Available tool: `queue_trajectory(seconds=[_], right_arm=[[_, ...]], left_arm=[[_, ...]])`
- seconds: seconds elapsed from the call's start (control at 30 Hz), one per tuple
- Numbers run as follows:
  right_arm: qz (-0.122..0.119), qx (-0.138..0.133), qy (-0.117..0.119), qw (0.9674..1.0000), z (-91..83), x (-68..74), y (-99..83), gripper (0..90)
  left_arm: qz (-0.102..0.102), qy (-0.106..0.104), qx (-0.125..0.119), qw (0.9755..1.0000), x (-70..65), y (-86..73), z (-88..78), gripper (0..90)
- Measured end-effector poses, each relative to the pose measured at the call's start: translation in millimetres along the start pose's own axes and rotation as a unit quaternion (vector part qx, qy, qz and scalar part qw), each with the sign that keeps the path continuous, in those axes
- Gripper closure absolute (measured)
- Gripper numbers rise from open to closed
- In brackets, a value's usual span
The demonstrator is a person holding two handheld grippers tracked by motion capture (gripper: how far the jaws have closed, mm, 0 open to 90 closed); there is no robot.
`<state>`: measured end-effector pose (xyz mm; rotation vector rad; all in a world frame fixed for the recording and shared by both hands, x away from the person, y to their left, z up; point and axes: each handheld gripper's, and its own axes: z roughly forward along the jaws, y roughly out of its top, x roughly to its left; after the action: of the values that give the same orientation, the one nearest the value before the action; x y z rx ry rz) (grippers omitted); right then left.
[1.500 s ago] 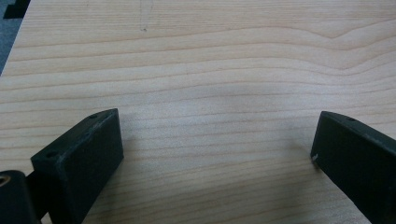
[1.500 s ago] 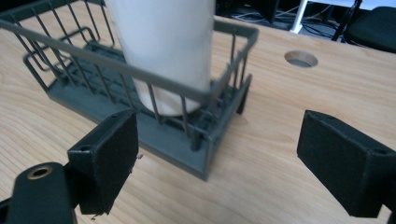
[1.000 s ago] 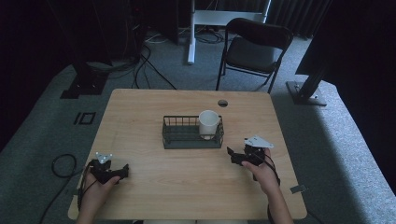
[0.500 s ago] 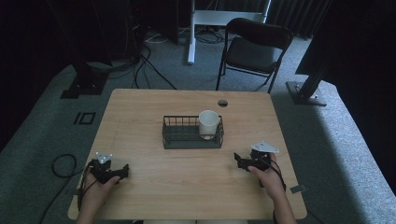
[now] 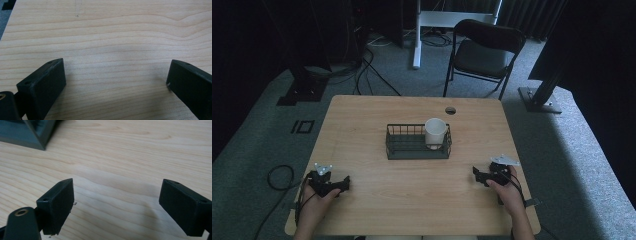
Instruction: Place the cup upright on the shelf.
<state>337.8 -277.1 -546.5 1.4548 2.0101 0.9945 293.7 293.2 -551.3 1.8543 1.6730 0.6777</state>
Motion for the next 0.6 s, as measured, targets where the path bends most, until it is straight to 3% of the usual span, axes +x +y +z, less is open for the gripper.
queue_trajectory(seconds=[0.6], right_arm=[[0.022, 0.031, -0.047, 0.9981, -2.0, -18.6, -9.1, 11.8]], left_arm=[[0.000, 0.000, 0.000, 1.0000, 0.0, 0.0, 0.0, 2.6]])
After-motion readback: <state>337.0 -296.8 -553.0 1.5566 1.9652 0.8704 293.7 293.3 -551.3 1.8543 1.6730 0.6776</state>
